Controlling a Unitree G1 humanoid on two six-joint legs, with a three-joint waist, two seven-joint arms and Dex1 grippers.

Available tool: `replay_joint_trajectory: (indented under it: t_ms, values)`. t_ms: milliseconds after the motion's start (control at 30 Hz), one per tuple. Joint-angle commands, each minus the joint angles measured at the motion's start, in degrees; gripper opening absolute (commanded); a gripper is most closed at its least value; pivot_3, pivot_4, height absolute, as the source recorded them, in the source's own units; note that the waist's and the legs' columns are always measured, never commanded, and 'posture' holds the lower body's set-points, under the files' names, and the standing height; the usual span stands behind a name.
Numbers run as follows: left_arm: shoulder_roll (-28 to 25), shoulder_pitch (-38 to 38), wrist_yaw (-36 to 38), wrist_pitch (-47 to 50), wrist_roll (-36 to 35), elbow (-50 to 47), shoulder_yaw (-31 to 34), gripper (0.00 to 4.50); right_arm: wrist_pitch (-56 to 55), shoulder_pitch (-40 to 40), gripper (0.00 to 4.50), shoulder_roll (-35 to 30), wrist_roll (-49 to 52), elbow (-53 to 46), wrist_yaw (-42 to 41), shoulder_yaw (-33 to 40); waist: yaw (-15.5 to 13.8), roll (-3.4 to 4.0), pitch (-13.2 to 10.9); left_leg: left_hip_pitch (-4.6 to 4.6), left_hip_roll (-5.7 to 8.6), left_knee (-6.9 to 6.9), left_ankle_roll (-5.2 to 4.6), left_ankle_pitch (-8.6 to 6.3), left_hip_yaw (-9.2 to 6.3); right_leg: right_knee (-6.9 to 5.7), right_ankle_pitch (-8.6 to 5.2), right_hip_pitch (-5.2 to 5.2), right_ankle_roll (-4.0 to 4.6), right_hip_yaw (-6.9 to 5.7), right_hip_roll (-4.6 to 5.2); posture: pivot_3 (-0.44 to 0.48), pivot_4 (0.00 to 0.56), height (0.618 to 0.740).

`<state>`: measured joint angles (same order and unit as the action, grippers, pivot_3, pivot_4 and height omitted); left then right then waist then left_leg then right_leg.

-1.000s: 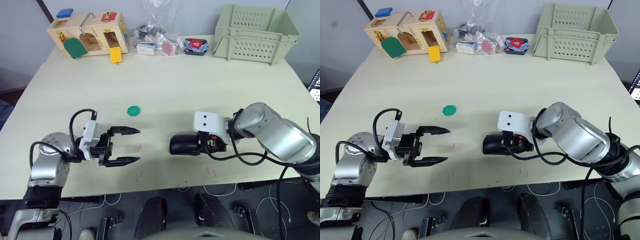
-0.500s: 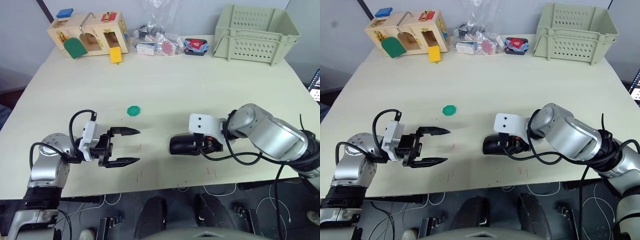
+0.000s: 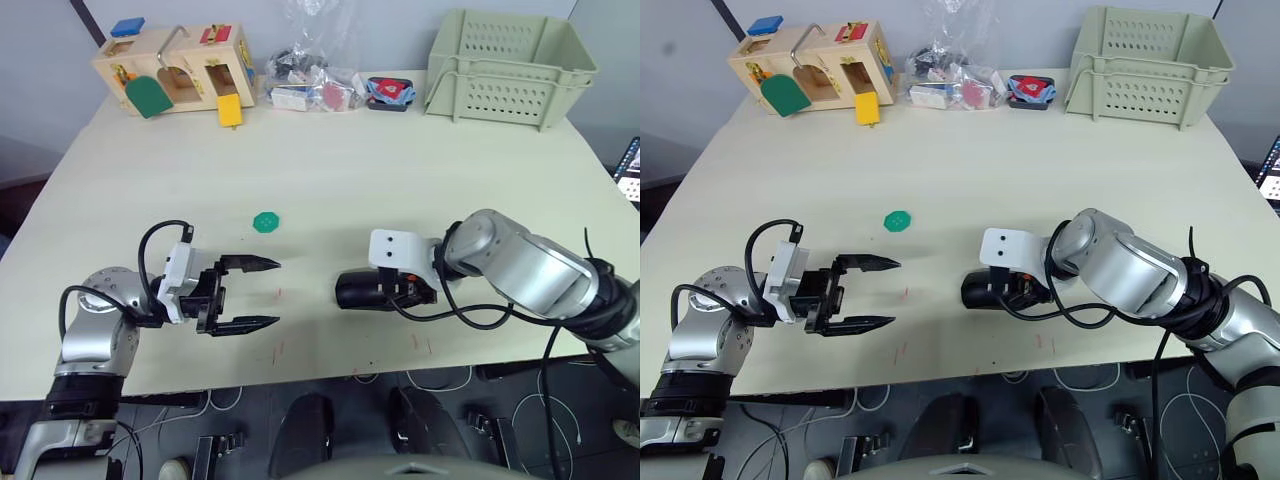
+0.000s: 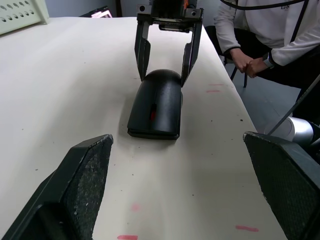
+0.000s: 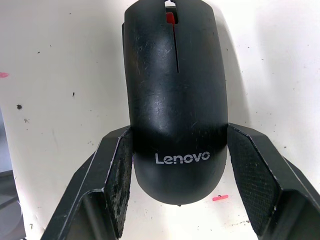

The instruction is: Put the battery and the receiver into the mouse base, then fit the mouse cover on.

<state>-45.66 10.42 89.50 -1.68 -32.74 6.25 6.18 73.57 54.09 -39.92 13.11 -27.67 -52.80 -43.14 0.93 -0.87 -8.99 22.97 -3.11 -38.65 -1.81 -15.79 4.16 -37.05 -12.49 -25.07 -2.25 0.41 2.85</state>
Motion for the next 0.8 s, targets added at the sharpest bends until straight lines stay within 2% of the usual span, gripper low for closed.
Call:
replay_joint_trajectory:
  t_ms: [33, 800]
  values:
    - [-0.55, -0.40, 2.90, -1.10, -0.57, -1.07, 0.68, 4.50, -0.79, 1.14, 2.45, 0.24, -0.27, 0.10, 0.60, -0.80, -0.01, 0.00, 0.00, 0.00, 0.00, 0.00, 0.00, 0.00, 0.00, 0.00, 0.00, 0.00, 0.00, 0.00, 0.00, 0.000, 0.150, 0.740]
    - [-0.52, -0.92, 2.33, -0.55, -0.53, -2.28, 0.42, 4.50, 2.19, 5.41, 2.45, 0.29, 1.85, -1.05, 0.18, -1.68, -0.03, -0.01, 0.01, 0.00, -0.01, -0.03, 0.00, 0.00, 0.00, -0.04, 0.00, -0.01, 0.00, 0.00, 0.01, 0.000, 0.150, 0.740]
